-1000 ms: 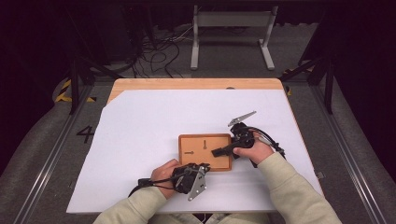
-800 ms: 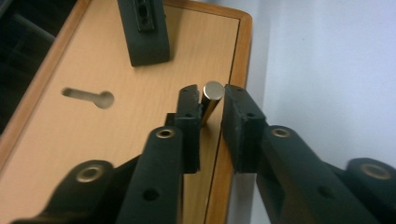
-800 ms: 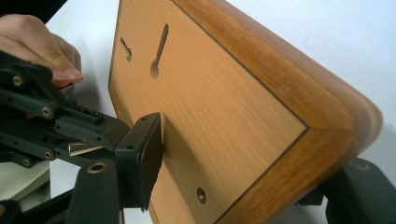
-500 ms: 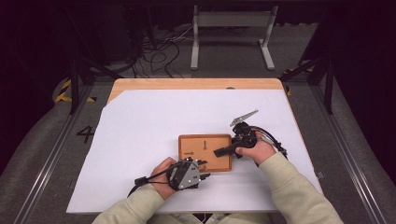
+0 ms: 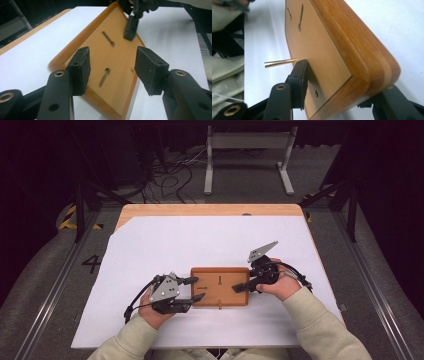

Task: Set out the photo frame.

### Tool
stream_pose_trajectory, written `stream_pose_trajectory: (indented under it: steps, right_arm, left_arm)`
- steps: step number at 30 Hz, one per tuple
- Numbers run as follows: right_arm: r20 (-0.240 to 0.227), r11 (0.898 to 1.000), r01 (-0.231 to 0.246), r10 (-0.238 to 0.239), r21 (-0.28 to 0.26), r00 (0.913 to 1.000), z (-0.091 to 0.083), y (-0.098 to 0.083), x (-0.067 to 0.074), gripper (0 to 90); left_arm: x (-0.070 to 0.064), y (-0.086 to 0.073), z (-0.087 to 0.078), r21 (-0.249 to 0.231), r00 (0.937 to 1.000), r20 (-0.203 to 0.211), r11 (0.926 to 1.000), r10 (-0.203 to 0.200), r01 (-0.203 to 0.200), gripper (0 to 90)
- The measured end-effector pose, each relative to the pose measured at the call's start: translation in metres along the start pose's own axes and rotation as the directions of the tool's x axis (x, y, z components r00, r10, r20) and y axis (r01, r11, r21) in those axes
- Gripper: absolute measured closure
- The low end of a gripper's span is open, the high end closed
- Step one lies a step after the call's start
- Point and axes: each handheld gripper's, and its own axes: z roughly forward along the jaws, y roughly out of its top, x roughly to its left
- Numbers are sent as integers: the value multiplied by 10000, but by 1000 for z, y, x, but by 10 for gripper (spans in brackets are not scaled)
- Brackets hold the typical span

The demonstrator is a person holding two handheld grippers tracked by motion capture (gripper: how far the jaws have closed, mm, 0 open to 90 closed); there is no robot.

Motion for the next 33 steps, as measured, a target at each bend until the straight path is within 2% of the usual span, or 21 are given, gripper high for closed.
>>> stream_pose_trajectory:
  steps: [1,3,4,5,6,10,15,19,21,22,23,24,25,26,27,28,29,30,31,32,33]
  right_arm:
    - [0,10000,0,0,0,10000,0,0,0,531]
    - [86,9995,326,-326,51,9994,-1,0,4,539]
    - [190,9979,645,-646,67,9977,-3,-1,8,548]
    - [190,9979,645,-646,67,9977,-3,-1,8,548]
    - [226,9968,792,-794,66,9966,-3,-2,9,552]
    - [451,9867,1619,-1624,154,9857,-5,-4,18,569]
    - [640,9765,2124,-2144,372,9746,-7,-4,26,583]
    - [775,9635,2618,-2657,563,9609,-7,-4,34,602]
    - [853,9575,2801,-2853,684,9546,-8,-5,39,613]
    - [889,9512,2989,-3051,767,9482,-8,-5,42,620]
    - [909,9494,3036,-3103,802,9463,-8,-6,44,626]
    - [927,9454,3138,-3214,875,9424,-8,-6,46,632]
    - [927,9454,3138,-3214,875,9424,-8,-6,46,632]
    - [937,9366,3360,-3450,992,9339,-9,-7,51,645]
    - [946,9335,3437,-3531,1027,9308,-9,-7,52,650]
    - [946,9335,3437,-3531,1027,9308,-9,-7,52,650]
    - [951,9292,3537,-3637,1071,9267,-8,-8,55,653]
    - [1099,9235,3680,-3790,1083,9188,-9,-10,58,656]
    - [1099,9235,3680,-3790,1083,9188,-9,-10,58,656]
    - [1155,9160,3877,-3982,1035,9100,-9,-12,60,661]
    - [1155,9160,3877,-3982,1035,9100,-9,-12,60,661]
  left_arm:
    - [0,0,0,0,10000,0,10000,0,0,454]
    - [3,-1,-6,-187,9999,-72,9998,-119,117,451]
    - [5,-2,-11,-304,9994,-64,9989,-351,349,439]
    - [5,-2,-11,-304,9994,-64,9989,-351,349,432]
    - [8,-2,-13,-337,9986,-45,9981,-520,518,432]
    - [16,-5,-22,-587,9947,-91,9930,-1027,1020,420]
    - [24,-8,-31,-823,9897,-253,9869,-1410,1385,404]
    - [33,-14,-35,-944,9784,-419,9757,-2023,1977,394]
    - [38,-16,-37,-959,9739,-568,9721,-2199,2139,392]
    - [38,-17,-37,-981,9727,-582,9709,-2248,2185,391]
    - [39,-18,-37,-973,9707,-604,9692,-2326,2262,390]
    - [40,-18,-37,-939,9698,-613,9687,-2359,2297,389]
    - [40,-18,-37,-939,9698,-613,9687,-2359,2297,388]
    - [41,-19,-37,-891,9689,-606,9681,-2399,2342,388]
    - [41,-19,-36,-866,9693,-560,9683,-2395,2343,385]
    - [41,-19,-36,-866,9693,-560,9683,-2395,2343,381]
    - [41,-19,-35,-815,9676,-479,9665,-2478,2435,381]
    - [41,-20,-34,-723,9687,-456,9680,-2438,2403,379]
    - [41,-20,-34,-723,9687,-456,9680,-2438,2403,378]
    - [41,-20,-33,-684,9691,-436,9685,-2427,2394,378]
    - [41,-20,-33,-684,9691,-436,9685,-2427,2394,377]
